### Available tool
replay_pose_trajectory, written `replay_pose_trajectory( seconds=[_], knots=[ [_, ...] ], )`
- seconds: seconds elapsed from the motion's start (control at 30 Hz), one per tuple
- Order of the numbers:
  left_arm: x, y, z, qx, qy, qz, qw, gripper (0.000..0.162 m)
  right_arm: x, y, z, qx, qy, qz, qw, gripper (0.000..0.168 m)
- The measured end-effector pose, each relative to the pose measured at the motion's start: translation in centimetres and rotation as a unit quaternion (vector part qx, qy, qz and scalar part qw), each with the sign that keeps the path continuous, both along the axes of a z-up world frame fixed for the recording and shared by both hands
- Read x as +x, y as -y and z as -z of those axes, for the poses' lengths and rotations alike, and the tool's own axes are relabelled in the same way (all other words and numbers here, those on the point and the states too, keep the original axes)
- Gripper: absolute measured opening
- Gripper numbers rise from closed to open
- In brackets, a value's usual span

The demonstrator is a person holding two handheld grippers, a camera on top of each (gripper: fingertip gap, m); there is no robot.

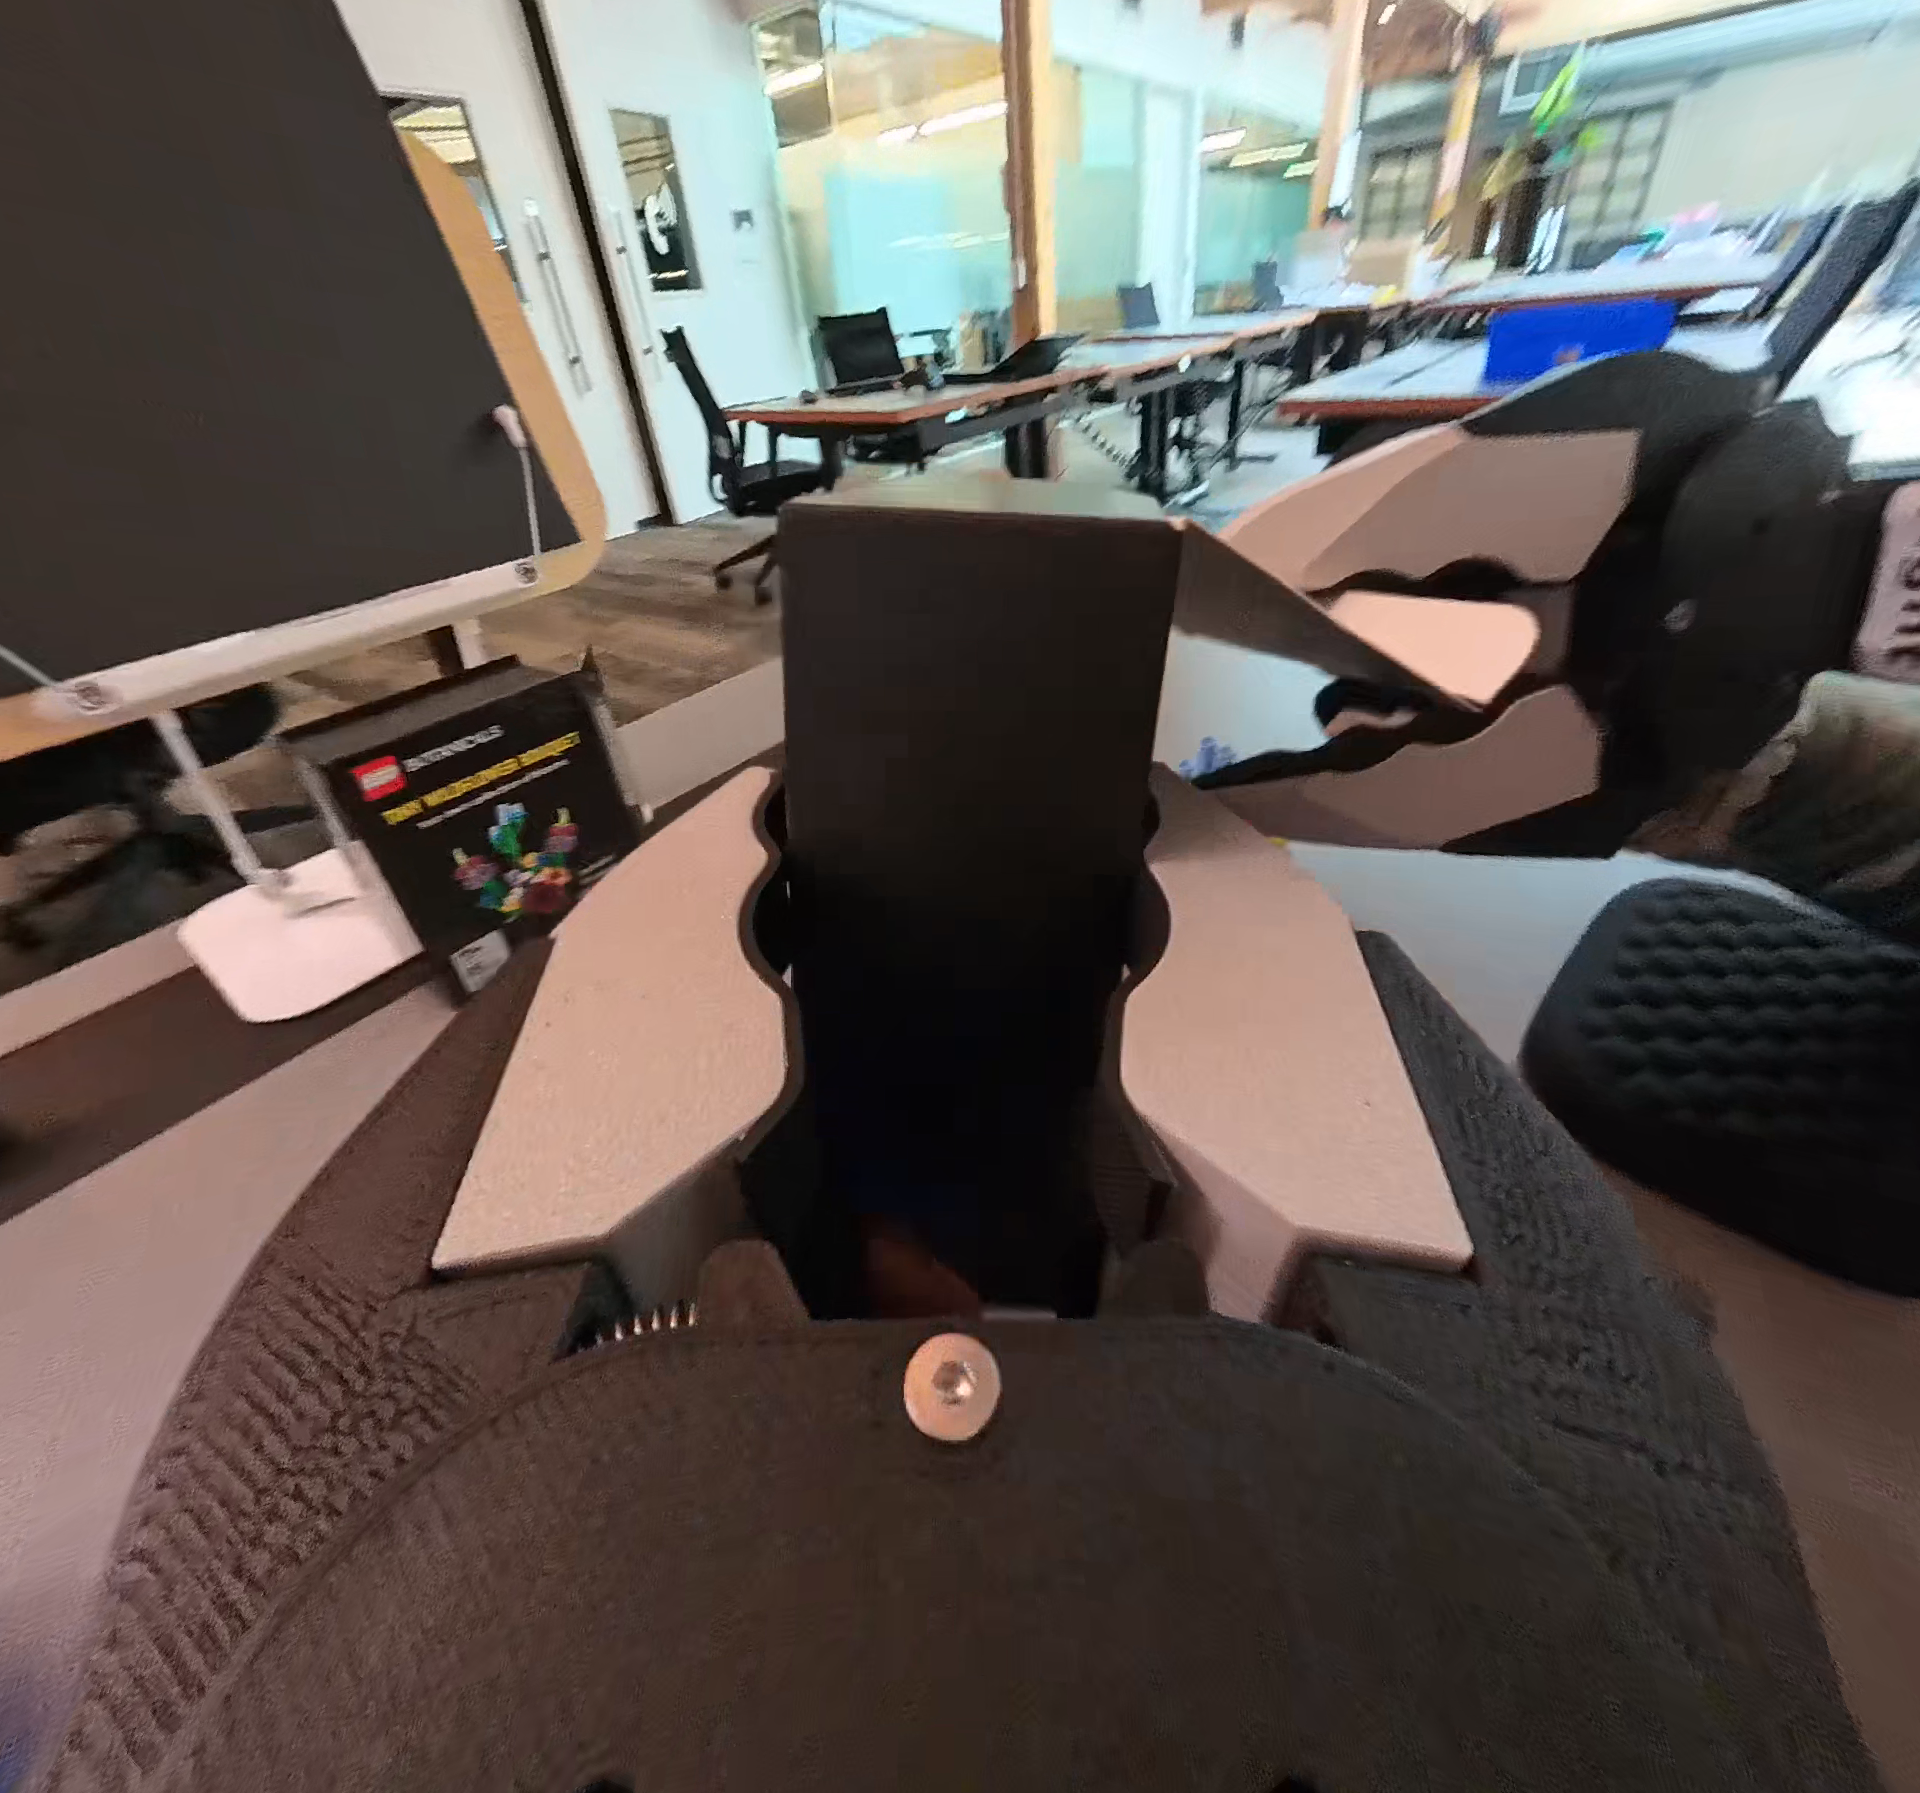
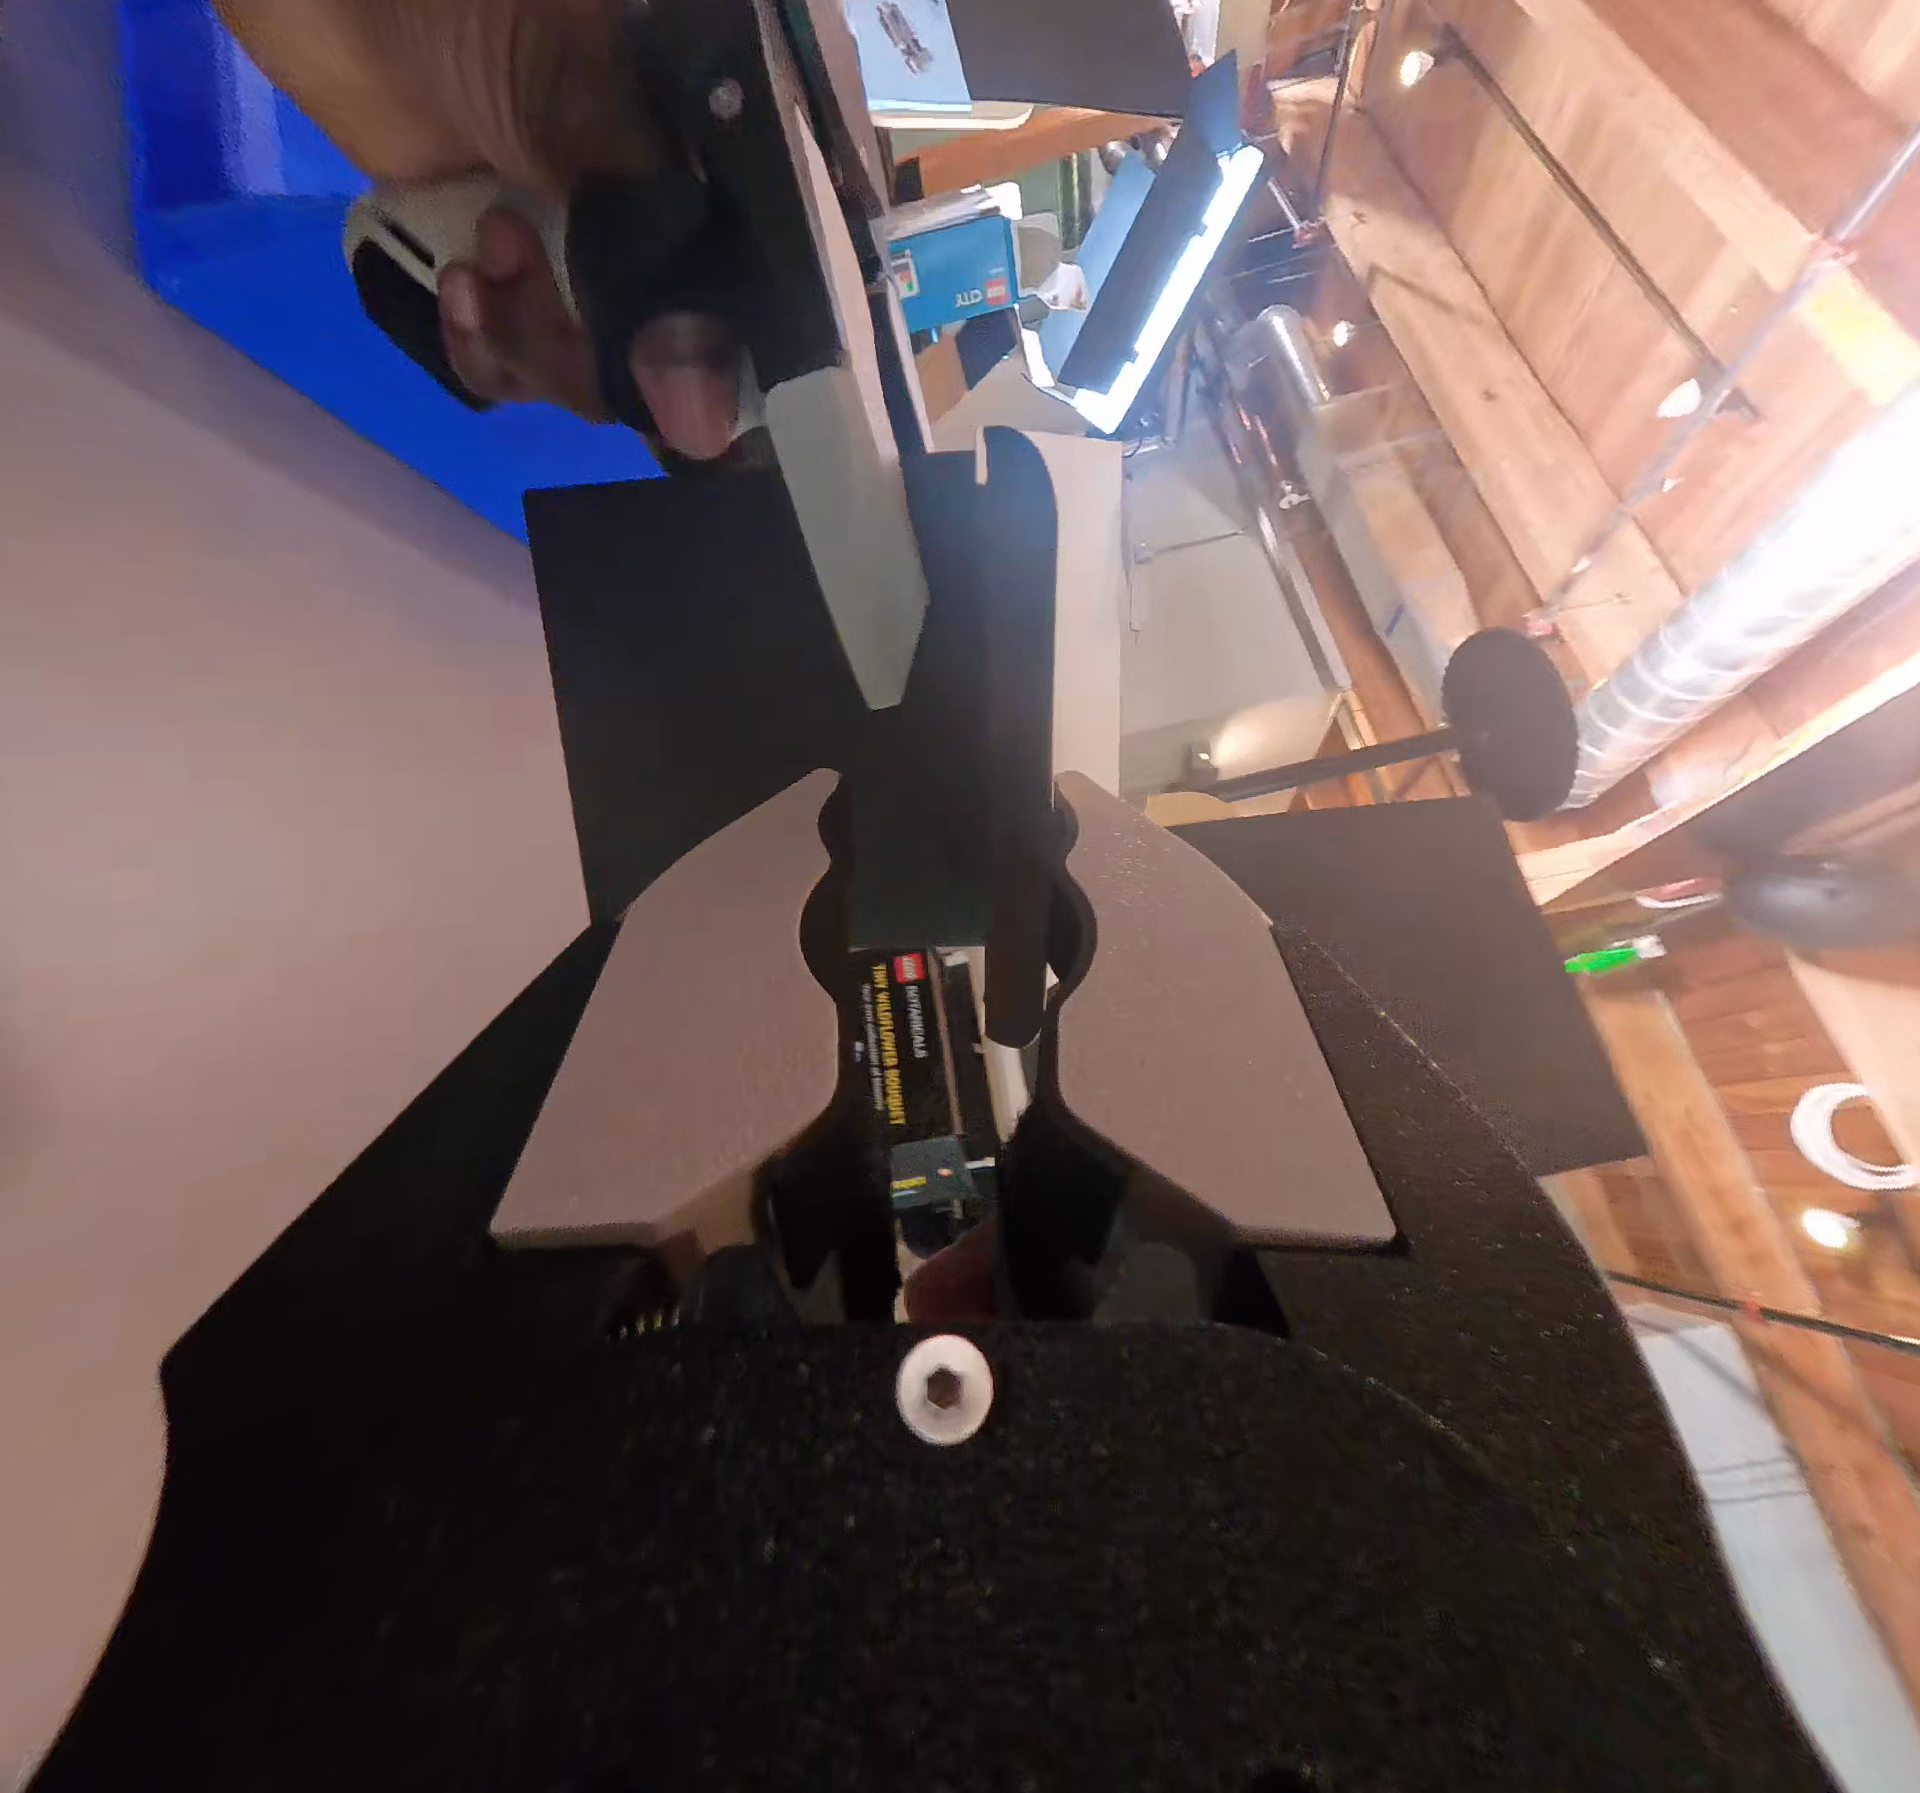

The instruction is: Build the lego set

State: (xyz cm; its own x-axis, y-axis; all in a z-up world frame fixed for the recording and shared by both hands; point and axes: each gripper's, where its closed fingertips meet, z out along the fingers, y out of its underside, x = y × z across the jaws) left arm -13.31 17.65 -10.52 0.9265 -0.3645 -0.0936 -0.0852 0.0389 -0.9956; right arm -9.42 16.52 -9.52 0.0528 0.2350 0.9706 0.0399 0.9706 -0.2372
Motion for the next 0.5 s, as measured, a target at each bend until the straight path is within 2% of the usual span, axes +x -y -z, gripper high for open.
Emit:
replay_pose_trajectory(
  seconds=[0.1, 0.2, 0.27, 0.3, 0.37, 0.43, 0.5],
  knots=[
    [0.2, 0.3, -0.2, 0.001, 0.032, 0.018, 0.999, 0.061, 0.0, 0.4, 0.2, -0.018, 0.011, -0.014, 1.000, 0.038],
    [-0.2, 0.3, 0.5, -0.004, 0.017, 0.010, 1.000, 0.061, 0.2, 0.8, 0.4, -0.043, 0.033, -0.032, 0.998, 0.042],
    [-0.3, 0.4, 1.0, -0.006, -0.012, 0.005, 1.000, 0.061, 0.8, 1.7, 0.2, -0.128, 0.061, -0.088, 0.986, 0.044],
    [-0.3, 0.6, 1.2, -0.003, -0.030, 0.007, 1.000, 0.061, 1.4, 2.3, -0.3, -0.189, 0.078, -0.128, 0.970, 0.046],
    [-0.1, 0.9, 1.6, 0.008, -0.081, 0.015, 0.997, 0.061, 2.8, 2.9, -2.0, -0.333, 0.109, -0.215, 0.912, 0.050],
    [0.2, 1.2, 2.0, 0.014, -0.133, 0.022, 0.991, 0.061, 4.4, 2.6, -4.5, -0.474, 0.130, -0.298, 0.818, 0.068],
    [0.6, 1.4, 2.3, 0.023, -0.171, 0.033, 0.984, 0.061, 5.6, 1.2, -7.2, -0.586, 0.125, -0.369, 0.711, 0.076]
  ],
)
